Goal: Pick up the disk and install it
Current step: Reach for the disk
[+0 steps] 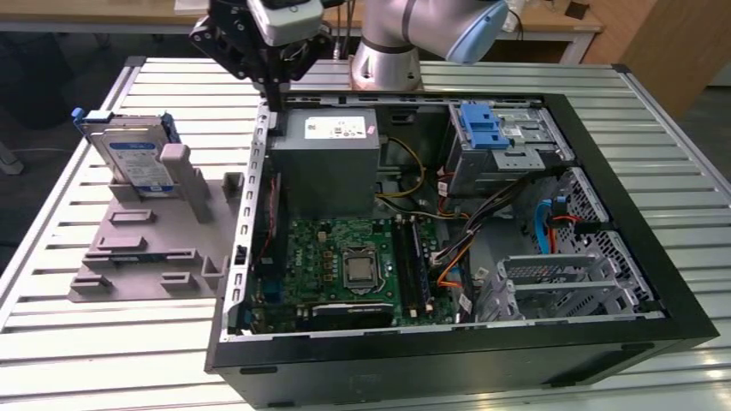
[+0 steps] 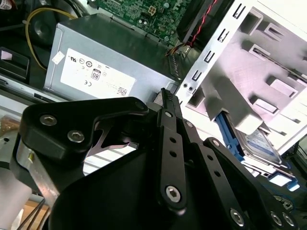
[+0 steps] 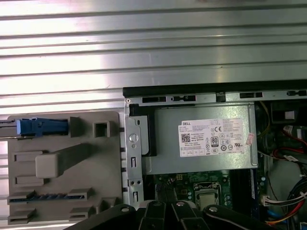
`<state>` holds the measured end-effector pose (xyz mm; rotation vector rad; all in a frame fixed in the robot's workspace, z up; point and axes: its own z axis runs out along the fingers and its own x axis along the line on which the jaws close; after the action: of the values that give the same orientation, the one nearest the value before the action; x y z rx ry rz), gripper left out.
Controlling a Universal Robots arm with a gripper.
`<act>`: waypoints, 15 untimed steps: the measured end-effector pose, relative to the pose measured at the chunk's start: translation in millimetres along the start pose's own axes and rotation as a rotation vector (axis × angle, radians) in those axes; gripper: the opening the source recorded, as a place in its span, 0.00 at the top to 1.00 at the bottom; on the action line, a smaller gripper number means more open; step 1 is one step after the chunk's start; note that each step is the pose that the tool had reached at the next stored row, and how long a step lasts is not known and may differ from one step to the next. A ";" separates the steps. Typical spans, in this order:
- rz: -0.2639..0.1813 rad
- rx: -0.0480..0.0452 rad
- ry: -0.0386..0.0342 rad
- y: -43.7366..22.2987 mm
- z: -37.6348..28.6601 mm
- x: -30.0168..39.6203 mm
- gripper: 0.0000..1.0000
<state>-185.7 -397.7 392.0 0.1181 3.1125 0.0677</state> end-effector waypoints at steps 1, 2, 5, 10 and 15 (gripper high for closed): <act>0.000 0.0000 0.0000 0.0 0.0 0.4 0.89; 0.000 0.0001 0.0000 -0.1 0.0 0.9 0.89; 0.000 0.0000 0.0000 -0.2 0.0 2.3 0.89; 0.000 0.0000 0.0000 -0.3 0.0 4.1 0.89; 0.000 0.0000 0.0001 -0.4 0.0 5.1 0.89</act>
<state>-190.8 -397.7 391.9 0.1180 3.1125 0.0677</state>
